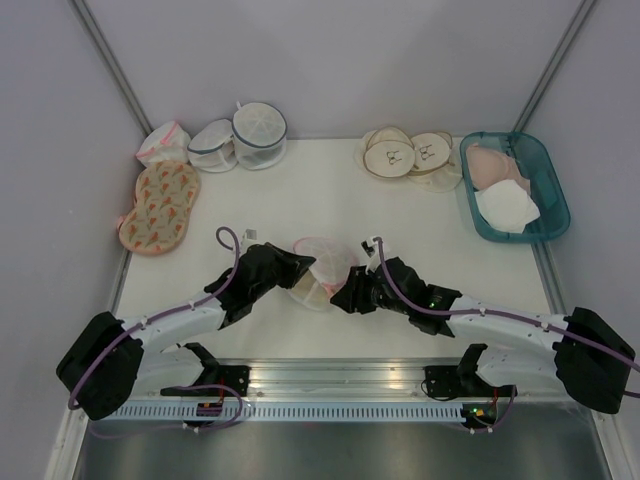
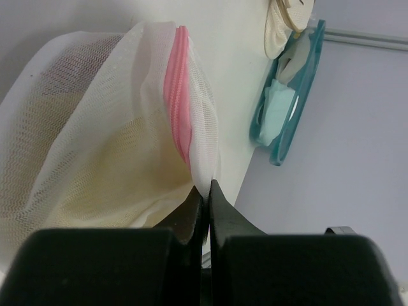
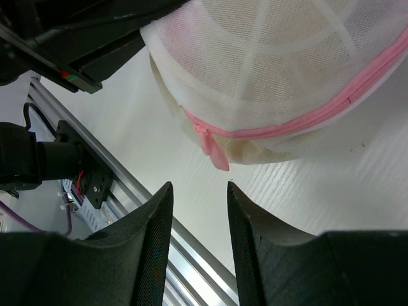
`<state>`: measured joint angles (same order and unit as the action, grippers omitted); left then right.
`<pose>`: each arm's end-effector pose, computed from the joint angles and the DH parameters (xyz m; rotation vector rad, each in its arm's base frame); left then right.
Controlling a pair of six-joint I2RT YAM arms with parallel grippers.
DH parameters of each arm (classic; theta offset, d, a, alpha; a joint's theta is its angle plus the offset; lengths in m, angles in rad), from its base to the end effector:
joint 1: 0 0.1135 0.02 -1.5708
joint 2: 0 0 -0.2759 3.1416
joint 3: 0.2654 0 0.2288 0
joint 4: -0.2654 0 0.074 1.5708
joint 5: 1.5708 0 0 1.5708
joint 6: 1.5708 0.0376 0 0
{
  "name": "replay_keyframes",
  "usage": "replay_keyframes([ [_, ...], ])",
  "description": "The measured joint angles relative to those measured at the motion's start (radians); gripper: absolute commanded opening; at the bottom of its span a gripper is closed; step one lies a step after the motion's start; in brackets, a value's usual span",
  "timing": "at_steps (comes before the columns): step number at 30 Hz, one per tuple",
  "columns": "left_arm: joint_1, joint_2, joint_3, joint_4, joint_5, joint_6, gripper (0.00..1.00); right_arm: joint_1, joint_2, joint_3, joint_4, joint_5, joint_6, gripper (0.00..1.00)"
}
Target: Unzip the laundry bag and remove the bra
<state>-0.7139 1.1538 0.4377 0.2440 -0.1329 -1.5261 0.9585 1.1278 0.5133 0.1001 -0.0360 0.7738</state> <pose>0.1645 -0.1359 0.2155 -0.9877 2.0615 -1.1924 0.1218 0.1758 0.2296 -0.2337 2.2639 1.0382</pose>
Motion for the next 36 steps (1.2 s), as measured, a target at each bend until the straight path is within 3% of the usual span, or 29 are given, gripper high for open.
replay_keyframes([
  [14,0.000,-0.024,-0.023,0.006,0.000,-0.041,0.02,0.000,0.161,0.018,0.118,0.009,0.000,0.41],
  [36,0.000,-0.035,-0.030,0.009,-0.008,-0.045,0.02,0.000,0.029,0.025,0.043,-0.060,0.013,0.44],
])
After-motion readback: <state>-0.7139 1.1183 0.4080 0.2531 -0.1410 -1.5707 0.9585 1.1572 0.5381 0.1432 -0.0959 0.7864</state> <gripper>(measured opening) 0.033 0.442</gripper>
